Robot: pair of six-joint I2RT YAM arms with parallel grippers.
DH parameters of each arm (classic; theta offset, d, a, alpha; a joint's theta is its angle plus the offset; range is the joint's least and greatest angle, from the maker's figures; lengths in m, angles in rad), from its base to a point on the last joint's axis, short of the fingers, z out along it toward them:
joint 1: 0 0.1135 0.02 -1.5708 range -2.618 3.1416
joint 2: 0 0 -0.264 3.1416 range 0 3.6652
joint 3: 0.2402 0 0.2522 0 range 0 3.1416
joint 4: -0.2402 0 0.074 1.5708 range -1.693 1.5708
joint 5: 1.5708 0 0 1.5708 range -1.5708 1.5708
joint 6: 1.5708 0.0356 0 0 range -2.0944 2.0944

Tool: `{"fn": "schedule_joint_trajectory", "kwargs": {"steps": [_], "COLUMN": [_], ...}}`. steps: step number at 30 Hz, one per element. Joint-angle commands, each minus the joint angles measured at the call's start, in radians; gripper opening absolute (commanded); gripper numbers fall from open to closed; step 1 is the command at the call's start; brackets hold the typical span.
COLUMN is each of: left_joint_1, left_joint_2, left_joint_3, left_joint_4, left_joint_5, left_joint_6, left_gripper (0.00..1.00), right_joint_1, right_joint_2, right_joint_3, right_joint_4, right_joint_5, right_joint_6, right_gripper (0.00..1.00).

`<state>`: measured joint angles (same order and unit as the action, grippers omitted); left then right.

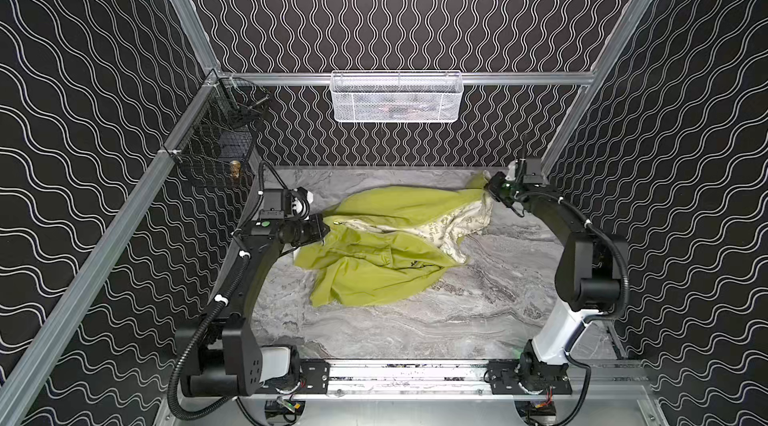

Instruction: Zip up the jacket

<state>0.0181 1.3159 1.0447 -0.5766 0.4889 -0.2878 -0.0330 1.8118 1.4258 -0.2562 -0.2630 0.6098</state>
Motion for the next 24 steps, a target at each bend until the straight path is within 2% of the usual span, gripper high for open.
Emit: {"fn": "schedule_joint_trajectory", "kwargs": {"steps": [1, 7, 11, 22, 24], "left_joint_1": [0.023, 0.026, 0.026, 0.027, 0.027], "left_joint_2": [0.007, 0.015, 0.021, 0.092, 0.11], "left_joint_3": [0.015, 0.027, 0.028, 0.065, 0.078], "left_joint_4": [-0.015, 0.003, 0.02, 0.025, 0.026], "left_joint_5": [0.01, 0.049, 0.074, 0.059, 0.054], "left_joint_6": [0.047, 0.049, 0.038, 0.041, 0.041], "left_gripper": [0.0, 0.0, 0.0, 0.0, 0.0], "right_joint_1": [-0.038, -0.077, -0.077, -0.077, -0.077], "right_joint_2": [-0.073, -0.204, -0.225, 0.021, 0.065], "right_joint_3": [-0.023, -0.035, -0.042, -0.042, -0.017], "right_joint_4": [-0.03, -0.081, -0.07, -0.048, -0.064], "right_joint_5": [0.011, 0.047, 0.034, -0.032, -0.039], "right_joint_6": [-0.005, -0.028, -0.021, -0.025, -0.036], "right_gripper": [0.0, 0.0, 0.0, 0.0, 0.07]}}
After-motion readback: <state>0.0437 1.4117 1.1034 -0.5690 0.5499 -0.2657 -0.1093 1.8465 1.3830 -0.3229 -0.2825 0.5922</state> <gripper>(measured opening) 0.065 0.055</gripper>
